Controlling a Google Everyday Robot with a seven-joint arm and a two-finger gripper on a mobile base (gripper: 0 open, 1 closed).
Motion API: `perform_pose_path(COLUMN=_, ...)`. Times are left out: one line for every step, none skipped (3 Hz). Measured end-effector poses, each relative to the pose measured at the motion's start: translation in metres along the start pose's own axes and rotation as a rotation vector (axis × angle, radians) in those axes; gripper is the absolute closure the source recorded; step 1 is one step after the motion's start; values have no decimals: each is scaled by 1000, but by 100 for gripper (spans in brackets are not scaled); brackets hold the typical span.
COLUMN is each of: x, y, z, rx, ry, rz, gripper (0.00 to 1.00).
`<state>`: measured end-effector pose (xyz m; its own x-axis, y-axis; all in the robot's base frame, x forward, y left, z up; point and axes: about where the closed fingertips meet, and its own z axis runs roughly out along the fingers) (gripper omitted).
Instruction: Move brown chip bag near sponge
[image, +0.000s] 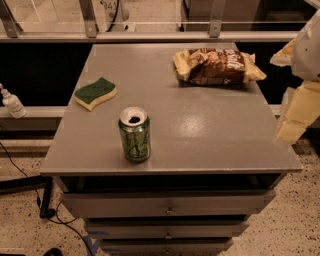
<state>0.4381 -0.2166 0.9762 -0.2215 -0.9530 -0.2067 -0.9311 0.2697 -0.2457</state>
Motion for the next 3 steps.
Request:
perform_pose_path(x=0, y=0, z=0, rx=0, ry=0, rz=0, gripper=0)
perform_pose_path(x=-5, y=-17, z=17, rx=17, ry=-40, rz=11, gripper=0)
perform_pose_path(x=-10, y=-62, z=54, rx=69, ry=-112, rz=55, gripper=0)
